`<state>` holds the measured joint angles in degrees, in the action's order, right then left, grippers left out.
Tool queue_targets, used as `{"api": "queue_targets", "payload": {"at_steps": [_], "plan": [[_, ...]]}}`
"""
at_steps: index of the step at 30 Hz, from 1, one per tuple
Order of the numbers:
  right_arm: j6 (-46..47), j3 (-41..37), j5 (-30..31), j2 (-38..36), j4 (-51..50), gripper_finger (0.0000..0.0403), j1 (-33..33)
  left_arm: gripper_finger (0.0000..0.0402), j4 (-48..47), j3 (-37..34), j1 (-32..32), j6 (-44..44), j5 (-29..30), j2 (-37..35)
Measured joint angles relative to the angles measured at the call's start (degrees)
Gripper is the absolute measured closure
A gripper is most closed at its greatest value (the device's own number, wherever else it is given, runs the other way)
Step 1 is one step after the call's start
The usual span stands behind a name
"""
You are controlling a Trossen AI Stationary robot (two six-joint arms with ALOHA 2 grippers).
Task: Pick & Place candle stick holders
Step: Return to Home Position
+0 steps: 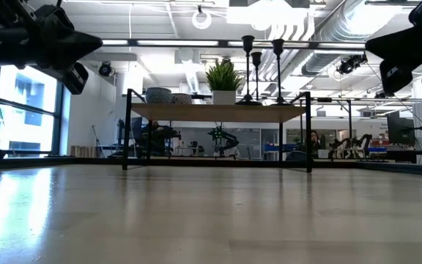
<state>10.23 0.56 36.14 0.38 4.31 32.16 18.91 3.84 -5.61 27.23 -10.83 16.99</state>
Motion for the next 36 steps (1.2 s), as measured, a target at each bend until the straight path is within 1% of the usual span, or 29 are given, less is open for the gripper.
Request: {"api": "queue_targets", "payload": {"at_steps": [6,9,18,22,24,28,36], "plan": [[-0.1,0.0,-10.3,0.0,-0.1,0.0403,-9.8,0.0401,-1.0,0.0,0.0,-0.3,0.1,0.0],[0.0,0.0,-15.2,0.0,-0.5,0.0403,-14.4,0.0401,-1.1,0.0,0.0,-0.4,1.4,0.0],[-1.2,0.0,-25.7,0.0,-1.7,0.0403,-26.4,0.0401,0.5,0.0,0.0,0.4,2.1,0.0],[1.1,0.0,-32.2,0.0,-2.1,0.0403,-31.1,0.0401,1.0,0.0,0.0,0.1,2.1,0.0],[2.3,0.0,-33.5,0.0,-2.3,0.0403,-32.7,0.0401,0.7,0.0,0.0,0.2,1.7,0.0],[4.1,0.0,-33.1,0.3,-2.7,0.0403,-34.7,0.0401,0.2,0.0,0.0,0.2,1.2,0.0],[4.1,0.0,-33.1,0.9,-2.8,0.0402,-35.2,0.0401,-0.1,0.0,0.0,0.2,0.8,0.0]]}}
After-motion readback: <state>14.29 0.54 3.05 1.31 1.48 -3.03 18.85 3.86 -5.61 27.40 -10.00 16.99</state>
